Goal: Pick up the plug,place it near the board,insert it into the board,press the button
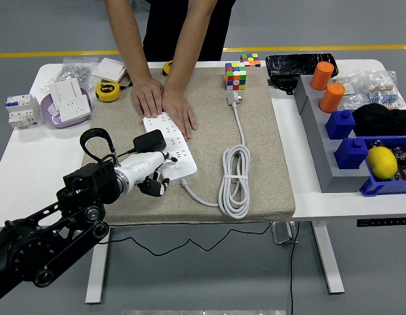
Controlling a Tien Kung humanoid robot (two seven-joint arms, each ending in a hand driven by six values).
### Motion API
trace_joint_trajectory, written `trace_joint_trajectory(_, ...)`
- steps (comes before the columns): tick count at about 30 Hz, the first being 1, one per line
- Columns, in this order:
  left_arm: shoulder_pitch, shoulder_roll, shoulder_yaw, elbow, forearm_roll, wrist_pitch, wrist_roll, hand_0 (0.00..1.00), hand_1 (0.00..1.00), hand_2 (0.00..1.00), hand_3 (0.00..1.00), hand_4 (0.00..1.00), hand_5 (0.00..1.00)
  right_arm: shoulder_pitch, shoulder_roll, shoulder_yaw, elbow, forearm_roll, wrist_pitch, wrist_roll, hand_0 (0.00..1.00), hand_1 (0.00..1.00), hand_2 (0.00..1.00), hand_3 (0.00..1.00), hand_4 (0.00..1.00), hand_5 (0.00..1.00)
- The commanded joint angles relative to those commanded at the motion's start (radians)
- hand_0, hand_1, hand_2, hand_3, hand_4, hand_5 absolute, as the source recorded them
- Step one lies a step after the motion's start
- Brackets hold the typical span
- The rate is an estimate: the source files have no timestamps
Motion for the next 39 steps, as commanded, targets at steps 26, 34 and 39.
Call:
trace_joint_trajectory(26,-0.003,0.001,0.021,0.017,-0.017,-0.017,0.001,0.13,0.06,0.151,0.845,0.431,0.018,-0.002,0.001,0.01,0.0,-0.009,0.0,-0.001,0.842,0.74,0.723,0.749,0.998,0.737)
trace_joint_trajectory(34,0.0,0.004,0.026,0.022,-0.016,-0.029,0.007,0.13,0.06,0.15,0.824,0.431,0.007,-0.005,0.0,0.01,0.0,-0.01,0.0,-0.002,0.842,0.74,0.723,0.748,0.998,0.736)
trace_joint_trajectory(39,0.008,0.004,0.009,0.004,0.012,-0.012,-0.007,0.131,0.061,0.151,0.803,0.429,0.004,-0.007,0.001,0.011,0.0,-0.011,0.0,-0.003,0.843,0.74,0.723,0.747,0.998,0.737)
